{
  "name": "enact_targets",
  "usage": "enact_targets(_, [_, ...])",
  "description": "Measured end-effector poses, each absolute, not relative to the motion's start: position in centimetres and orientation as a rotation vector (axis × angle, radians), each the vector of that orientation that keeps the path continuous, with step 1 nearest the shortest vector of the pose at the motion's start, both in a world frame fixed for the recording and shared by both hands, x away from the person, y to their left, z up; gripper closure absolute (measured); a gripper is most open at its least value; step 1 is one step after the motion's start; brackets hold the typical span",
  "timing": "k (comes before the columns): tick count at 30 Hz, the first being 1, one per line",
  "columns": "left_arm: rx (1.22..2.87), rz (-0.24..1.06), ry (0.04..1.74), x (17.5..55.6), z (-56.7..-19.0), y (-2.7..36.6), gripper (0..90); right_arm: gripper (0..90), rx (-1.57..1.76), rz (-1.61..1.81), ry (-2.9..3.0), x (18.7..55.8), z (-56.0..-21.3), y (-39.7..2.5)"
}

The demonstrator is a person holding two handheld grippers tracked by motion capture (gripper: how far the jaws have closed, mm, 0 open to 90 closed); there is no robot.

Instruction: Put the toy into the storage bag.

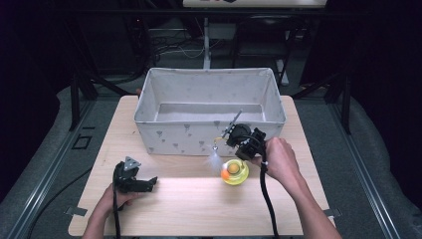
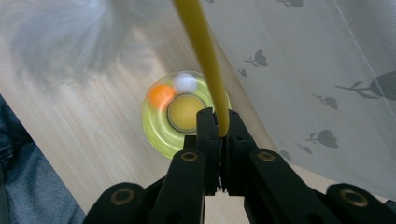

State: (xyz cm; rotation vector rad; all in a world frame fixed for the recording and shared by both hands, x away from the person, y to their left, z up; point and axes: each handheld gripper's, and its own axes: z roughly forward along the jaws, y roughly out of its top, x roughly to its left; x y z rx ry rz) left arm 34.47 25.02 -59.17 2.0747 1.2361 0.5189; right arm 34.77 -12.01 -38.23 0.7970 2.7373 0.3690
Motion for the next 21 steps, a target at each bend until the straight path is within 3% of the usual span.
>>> enact_targets(21, [2.077, 0.518, 1.234, 34.5, -59.2, 25.0, 0.3, 88.4, 0.802, 0.387, 2.711, 34.8, -35.2, -12.4])
